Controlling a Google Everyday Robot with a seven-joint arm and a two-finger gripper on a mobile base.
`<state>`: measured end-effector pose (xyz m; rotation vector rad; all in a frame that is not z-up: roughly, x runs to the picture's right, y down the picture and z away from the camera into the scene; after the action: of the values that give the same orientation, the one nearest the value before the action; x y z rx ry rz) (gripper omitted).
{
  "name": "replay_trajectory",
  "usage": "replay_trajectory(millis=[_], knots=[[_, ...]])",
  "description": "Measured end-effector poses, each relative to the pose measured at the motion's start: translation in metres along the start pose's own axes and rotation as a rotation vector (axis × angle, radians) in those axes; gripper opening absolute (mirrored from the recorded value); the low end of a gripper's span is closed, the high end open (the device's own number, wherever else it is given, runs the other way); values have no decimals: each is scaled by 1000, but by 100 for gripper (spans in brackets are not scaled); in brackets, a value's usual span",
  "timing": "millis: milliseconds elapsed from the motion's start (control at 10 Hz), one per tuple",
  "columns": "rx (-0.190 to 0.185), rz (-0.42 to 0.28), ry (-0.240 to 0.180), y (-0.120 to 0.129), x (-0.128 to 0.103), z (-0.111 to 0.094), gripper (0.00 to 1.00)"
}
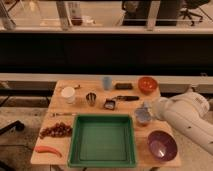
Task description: Wipe purple bowl with towel
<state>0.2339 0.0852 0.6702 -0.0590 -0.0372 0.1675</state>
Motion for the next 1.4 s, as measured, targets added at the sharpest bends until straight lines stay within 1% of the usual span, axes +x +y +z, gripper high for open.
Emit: replay_trajectory(millis=[100,300,700,1000,1400], knots=[[15,21,27,3,5,-8,4],[30,62,61,12,11,-16,4],[37,143,114,34,23,-23,4],[41,189,139,45,32,-28,4],[40,290,167,63,52,-36,4]])
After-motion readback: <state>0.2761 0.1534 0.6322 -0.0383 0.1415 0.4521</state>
